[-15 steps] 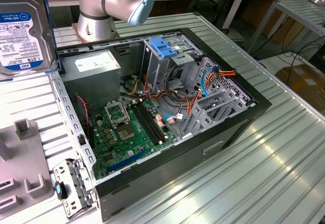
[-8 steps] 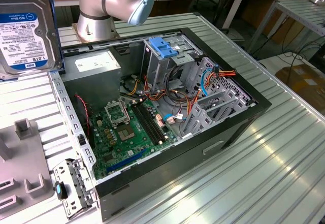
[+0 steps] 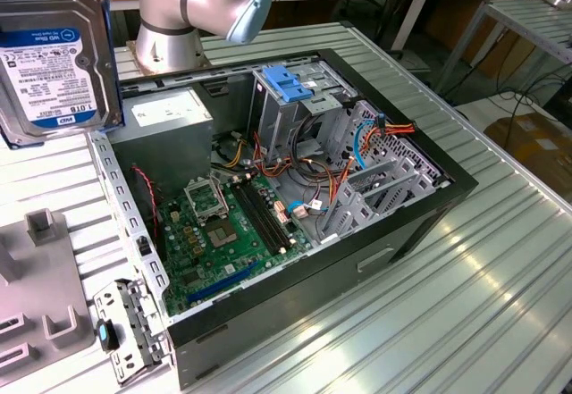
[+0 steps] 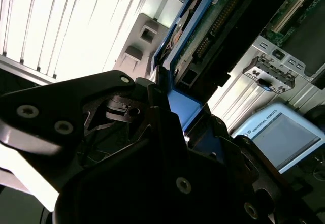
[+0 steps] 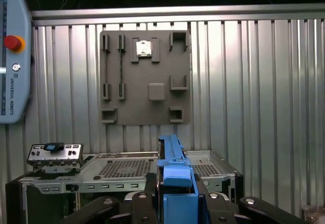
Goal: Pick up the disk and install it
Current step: 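Pick up the disk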
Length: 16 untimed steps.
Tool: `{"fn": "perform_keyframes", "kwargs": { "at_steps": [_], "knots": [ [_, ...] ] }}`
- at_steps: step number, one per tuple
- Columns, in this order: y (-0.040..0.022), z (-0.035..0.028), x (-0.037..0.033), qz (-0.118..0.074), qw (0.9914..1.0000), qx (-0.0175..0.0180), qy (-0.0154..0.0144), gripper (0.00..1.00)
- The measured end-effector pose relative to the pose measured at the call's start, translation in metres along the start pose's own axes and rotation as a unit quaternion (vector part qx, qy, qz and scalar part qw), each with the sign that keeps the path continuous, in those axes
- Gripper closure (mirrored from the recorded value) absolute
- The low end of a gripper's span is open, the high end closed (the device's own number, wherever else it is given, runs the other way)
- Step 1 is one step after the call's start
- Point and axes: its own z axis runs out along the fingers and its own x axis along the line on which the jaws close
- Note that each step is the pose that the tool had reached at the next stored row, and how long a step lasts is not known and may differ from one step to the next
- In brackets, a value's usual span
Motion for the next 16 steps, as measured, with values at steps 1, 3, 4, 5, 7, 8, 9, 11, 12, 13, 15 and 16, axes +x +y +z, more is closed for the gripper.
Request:
{"fn": "perform_keyframes", "kwargs": {
  "at_steps": [1, 3, 4, 5, 7, 8, 9, 11, 12, 13, 15, 16],
  "knots": [
    [-0.0005, 0.0, 0.0014, 0.0, 1.0, 0.0, 0.0, 0.63],
    [-0.0032, 0.0002, 0.003, 0.0, 1.0, 0.0, 0.0, 0.63],
    [-0.005, 0.0002, 0.0033, 0.0, 1.0, 0.0, 0.0, 0.63],
    [-0.0067, 0.0003, 0.0034, 0.0, 1.0, 0.0, 0.0, 0.63],
    [-0.0104, 0.0003, 0.0036, 0.0, 1.0, -0.0001, 0.0, 0.63],
    [-0.0121, 0.0003, 0.0036, 0.0, 1.0, 0.0, 0.0, 0.63],
    [-0.014, 0.0004, 0.0036, 0.0, 1.0, 0.0, 0.0, 0.63],
    [-0.0176, 0.0004, 0.0038, 0.0, 1.0, 0.0, 0.0, 0.63],
    [-0.0193, 0.0004, 0.0038, 0.0, 1.0, 0.0, 0.0, 0.63],
    [-0.0207, 0.0005, 0.004, 0.0, 1.0, 0.0, 0.0, 0.63],
    [-0.0241, 0.0006, 0.0045, 0.0, 1.0, 0.0, 0.0, 0.63],
    [-0.0258, 0.0007, 0.0046, 0.0, 1.0, 0.0, 0.0, 0.63]
  ]
}}
